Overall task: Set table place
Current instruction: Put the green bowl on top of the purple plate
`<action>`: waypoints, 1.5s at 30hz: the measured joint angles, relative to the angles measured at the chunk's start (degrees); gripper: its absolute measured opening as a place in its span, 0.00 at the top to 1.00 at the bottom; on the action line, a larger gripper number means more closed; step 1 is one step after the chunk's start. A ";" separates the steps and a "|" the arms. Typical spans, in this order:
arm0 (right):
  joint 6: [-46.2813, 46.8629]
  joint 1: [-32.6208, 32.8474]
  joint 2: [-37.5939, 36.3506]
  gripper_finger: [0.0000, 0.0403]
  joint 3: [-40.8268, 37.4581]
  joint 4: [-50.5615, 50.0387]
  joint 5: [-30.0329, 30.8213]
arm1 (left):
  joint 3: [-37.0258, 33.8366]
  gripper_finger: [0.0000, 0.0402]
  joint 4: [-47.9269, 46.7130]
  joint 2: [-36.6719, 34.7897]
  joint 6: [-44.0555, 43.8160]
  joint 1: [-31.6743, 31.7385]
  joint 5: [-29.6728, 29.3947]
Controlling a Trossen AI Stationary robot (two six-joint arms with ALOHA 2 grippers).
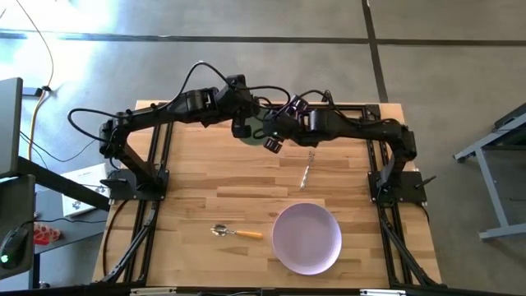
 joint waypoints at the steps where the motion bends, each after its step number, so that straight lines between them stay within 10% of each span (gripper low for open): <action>1: 0.20 -0.16 -0.02 0.57 -0.65 0.82 0.02 | 0.00 0.99 -0.01 0.00 0.04 0.01 -0.03; 11: 0.81 -0.37 -0.25 0.96 -1.61 3.98 0.79 | 0.00 0.99 0.00 -0.02 -0.11 0.02 -0.15; 19: -0.19 -0.40 -0.46 0.99 -1.61 3.48 2.09 | 0.00 0.91 -0.24 -0.04 0.16 0.00 1.92; 34: -2.01 -1.84 -0.46 1.00 -1.63 -3.40 -0.33 | 2.06 0.32 -2.20 -1.50 -1.75 -0.04 4.99; 45: 0.68 -7.11 -9.38 1.00 -1.74 -15.51 0.81 | 13.09 0.27 -20.84 -2.25 -6.69 -2.28 5.09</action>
